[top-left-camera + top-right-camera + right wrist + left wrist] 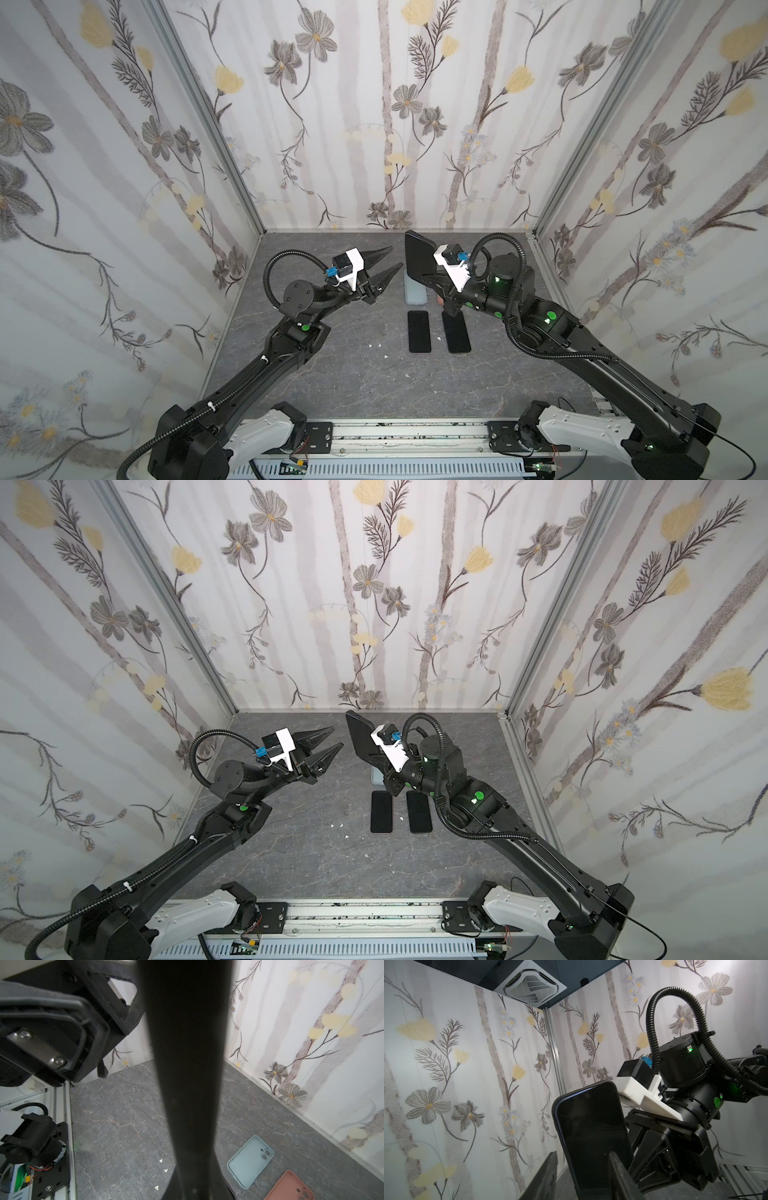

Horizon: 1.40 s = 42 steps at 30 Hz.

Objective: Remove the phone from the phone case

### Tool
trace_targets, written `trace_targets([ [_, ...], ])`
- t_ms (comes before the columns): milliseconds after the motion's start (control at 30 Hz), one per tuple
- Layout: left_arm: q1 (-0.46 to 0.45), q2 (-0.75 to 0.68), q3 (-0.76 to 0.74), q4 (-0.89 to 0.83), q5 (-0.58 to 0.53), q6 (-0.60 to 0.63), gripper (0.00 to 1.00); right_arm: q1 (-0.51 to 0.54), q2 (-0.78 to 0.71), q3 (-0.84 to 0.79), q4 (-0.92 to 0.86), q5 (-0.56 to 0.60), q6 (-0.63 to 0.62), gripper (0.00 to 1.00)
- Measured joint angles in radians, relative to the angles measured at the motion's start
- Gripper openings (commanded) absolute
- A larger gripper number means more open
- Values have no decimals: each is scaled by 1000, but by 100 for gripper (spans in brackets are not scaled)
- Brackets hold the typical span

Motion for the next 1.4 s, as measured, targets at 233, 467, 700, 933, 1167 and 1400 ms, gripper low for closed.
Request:
trace_targets([
  [233,-21,9,9,-21,-53,74,42,42,20,14,-34,113,-46,0],
  [467,-27,7,9,-22,-101,109,42,66,32,14,-55,138,-68,0],
  [700,-30,8,9,-22,-112,116,41,75,38,14,-67,141,-83,0],
  [933,-32,9,9,-22,-113,116,40,78,41,14,-69,153,-87,0],
  [1167,-32,9,6,-22,-119,117,40,79,44,14,-68,153,-86,0],
  [1400,-32,17,5,-20,-117,117,39,81,44,14,-70,149,-86,0],
])
